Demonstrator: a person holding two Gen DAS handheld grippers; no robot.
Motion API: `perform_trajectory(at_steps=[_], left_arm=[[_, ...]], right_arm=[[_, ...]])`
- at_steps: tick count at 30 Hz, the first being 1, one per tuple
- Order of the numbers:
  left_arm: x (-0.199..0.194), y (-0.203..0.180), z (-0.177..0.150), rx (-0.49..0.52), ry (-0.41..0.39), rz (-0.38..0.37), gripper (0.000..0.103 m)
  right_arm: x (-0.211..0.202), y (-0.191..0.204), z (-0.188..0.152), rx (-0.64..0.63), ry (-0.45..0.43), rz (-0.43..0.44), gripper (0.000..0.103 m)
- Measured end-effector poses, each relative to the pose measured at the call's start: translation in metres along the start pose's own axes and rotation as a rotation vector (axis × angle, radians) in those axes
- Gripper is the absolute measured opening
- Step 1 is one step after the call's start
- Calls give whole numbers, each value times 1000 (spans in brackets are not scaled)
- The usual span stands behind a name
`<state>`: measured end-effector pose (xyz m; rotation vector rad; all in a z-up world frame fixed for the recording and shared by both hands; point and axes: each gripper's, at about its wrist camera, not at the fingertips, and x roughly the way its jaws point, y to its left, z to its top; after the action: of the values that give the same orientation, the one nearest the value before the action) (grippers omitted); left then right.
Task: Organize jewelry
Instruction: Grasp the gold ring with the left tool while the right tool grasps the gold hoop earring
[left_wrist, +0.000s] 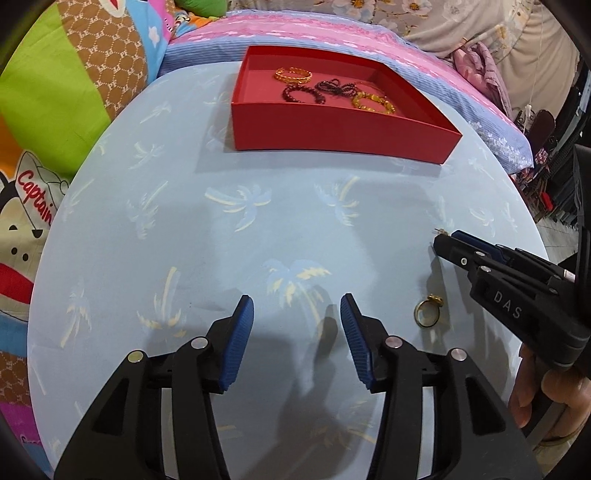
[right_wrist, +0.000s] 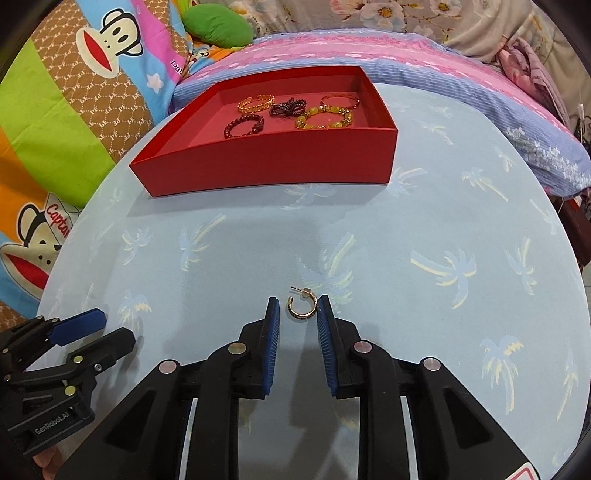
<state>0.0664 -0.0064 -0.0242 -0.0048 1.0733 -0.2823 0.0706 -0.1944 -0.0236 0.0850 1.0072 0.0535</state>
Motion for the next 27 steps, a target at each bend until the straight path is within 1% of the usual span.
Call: perform_trajectory(at_steps=[3,6,10,13,20,27], left_arm=[[2,3,1,-10,5,7,47],[3,1,1,-6,4,9,47],[2,-6,1,14,2,-11,47],[1,-19,-2,47,4,-41,48],[2,-47,-8,125,12,-85,49],[2,-71,-13,192,12,-128,52]], right_arm=[[1,2,0,-21,-6,-25,15],[-1,1,-2,-14,-9,-22,15],[-8,-4,-9,11,-8,-13,15],[-15,-8,-19,32,-5,-9,15],[-30,-19,-39,89,4,-8,15],[-39,-25,-45,115,-6,-19,15]])
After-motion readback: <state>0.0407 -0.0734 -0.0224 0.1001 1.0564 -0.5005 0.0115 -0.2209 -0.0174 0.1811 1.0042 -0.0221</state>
